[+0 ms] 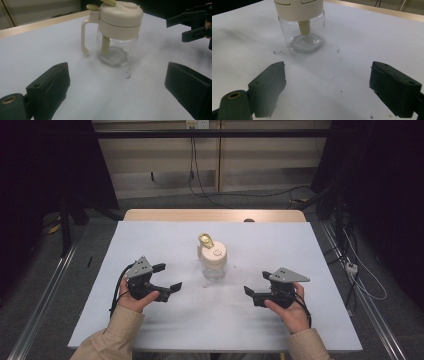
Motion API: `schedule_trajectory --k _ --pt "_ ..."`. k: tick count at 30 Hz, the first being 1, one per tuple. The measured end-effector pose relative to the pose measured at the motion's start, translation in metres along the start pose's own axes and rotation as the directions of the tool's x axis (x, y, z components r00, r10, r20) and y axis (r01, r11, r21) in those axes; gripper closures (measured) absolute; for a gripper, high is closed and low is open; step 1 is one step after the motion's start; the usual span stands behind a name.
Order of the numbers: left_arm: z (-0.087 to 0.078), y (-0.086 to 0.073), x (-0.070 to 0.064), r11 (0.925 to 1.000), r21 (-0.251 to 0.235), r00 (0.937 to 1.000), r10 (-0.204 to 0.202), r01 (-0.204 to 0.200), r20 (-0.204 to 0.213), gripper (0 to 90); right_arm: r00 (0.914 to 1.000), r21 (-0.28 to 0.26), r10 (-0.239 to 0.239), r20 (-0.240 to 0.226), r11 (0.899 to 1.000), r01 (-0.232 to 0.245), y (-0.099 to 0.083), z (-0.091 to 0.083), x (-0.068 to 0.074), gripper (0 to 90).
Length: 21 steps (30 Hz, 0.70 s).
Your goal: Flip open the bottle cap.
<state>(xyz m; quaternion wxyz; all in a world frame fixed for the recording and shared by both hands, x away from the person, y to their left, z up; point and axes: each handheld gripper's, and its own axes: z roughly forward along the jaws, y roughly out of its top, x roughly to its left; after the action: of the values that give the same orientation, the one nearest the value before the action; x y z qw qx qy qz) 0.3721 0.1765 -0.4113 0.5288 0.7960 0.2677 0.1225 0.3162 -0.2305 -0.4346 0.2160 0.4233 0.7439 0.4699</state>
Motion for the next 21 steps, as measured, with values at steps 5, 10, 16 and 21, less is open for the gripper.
schedule_trajectory --k 5,10,16,21 --pt "-0.006 -0.007 0.001 0.9999 0.012 1.0 -0.005 0.005 -0.003 5.8 1.0 -0.008 0.005 0.0 1.0 -0.005 -0.005 -0.008 -0.001 12.4" --pt "-0.011 -0.012 0.0 0.9996 0.01 0.9997 -0.025 0.025 0.004 5.8 0.9998 -0.006 0.017 0.008 1.0 -0.017 -0.012 -0.016 -0.005 12.0" --pt "-0.015 -0.017 0.003 0.9996 0.021 0.9998 -0.017 0.017 0.0 5.9 0.9995 -0.01 0.028 0.015 1.0 -0.028 -0.019 -0.023 -0.008 11.5" --pt "-0.017 -0.021 0.007 0.9992 0.027 0.9995 -0.03 0.03 -0.001 6.0 0.9995 -0.01 0.024 0.018 1.0 -0.024 -0.021 -0.024 -0.008 11.5"
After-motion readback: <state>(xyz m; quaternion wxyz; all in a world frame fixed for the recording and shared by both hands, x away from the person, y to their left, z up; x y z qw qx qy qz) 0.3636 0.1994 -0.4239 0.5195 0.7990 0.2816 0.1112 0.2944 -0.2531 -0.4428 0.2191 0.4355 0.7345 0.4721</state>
